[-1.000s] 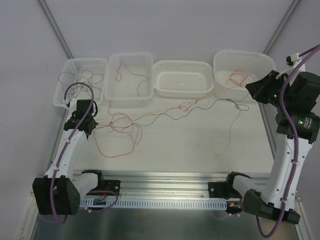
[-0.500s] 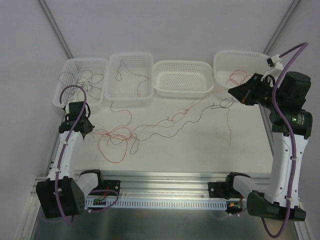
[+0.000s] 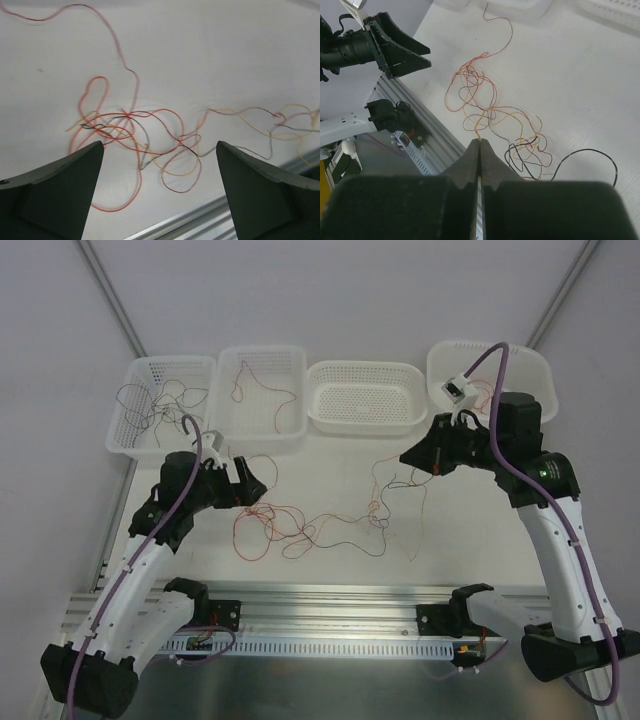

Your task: Untangle the cables

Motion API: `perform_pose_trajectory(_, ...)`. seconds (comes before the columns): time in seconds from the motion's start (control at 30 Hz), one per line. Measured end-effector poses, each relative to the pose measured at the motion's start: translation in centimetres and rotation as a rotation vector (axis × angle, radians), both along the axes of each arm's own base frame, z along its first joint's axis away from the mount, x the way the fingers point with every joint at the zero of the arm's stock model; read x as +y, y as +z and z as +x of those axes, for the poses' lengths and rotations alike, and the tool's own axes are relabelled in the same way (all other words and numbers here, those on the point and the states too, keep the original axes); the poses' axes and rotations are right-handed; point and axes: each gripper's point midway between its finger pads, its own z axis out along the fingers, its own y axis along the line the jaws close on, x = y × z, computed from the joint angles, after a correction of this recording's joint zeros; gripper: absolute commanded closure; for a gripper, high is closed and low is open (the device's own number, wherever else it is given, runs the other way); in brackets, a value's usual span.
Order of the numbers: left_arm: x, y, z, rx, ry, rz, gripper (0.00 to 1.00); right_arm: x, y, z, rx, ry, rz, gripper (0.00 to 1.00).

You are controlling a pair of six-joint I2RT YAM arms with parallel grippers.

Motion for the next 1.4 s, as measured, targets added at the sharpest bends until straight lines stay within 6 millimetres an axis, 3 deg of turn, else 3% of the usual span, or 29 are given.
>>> perform_pose_trajectory(0.1,-4.1,0.0,-1.3,-0.022,-0.141,-0.067,0.04,0.8,-0.7,-0.2,0.011,0.014,-0.013,0.99)
perform_pose_trajectory(0.33,-12.2,-0.6,-3.4,-0.029,-0.396,-0.102,0.06,1.4,-0.2,0.2,-0.019,0.0,0.0,0.99)
perform_pose_trajectory(0.57,-19.0,-2.3,-3.5,-0.031,-0.515,-0.072,0.14,1.7,-0.2,0.3,-0.02,-0.03,0.023,0.99)
perform_pose_trajectory(0.7,-22.2,-2.4,-3.2,-0.061,-0.534,-0.087,0.25,1.6,-0.3,0.2,-0.015,-0.051,0.039,0.99)
perform_pose_trajectory(0.93,-24.9,-3.0,-1.5,-0.053,-0.478,-0.15,0.31,1.5,-0.2,-0.1,-0.024,-0.078,0.067,0.99)
perform_pose_trajectory(1.13,-27.9,-3.3,-1.6,-0.046,-0.505,-0.178,0.39,1.5,0.1,-0.2,-0.032,-0.086,0.083,0.99)
perform_pose_trajectory(1.23,-28.8,-4.1,-1.6,-0.034,-0.513,-0.178,0.53,1.5,0.3,-0.4,-0.037,-0.087,0.089,0.99)
perform_pose_trajectory(1.27,-29.0,-4.6,-1.6,-0.026,-0.513,-0.175,0.63,1.4,0.4,-0.5,-0.04,-0.088,0.089,0.99)
perform_pose_trajectory(1.37,-29.1,-5.8,-1.8,0.005,-0.508,-0.165,0.8,1.1,0.6,-0.5,-0.059,-0.101,0.078,0.99)
perform_pose_trajectory(1.4,-29.1,-6.0,-1.8,0.01,-0.506,-0.162,0.91,0.8,0.5,-0.5,-0.065,-0.112,0.066,0.99)
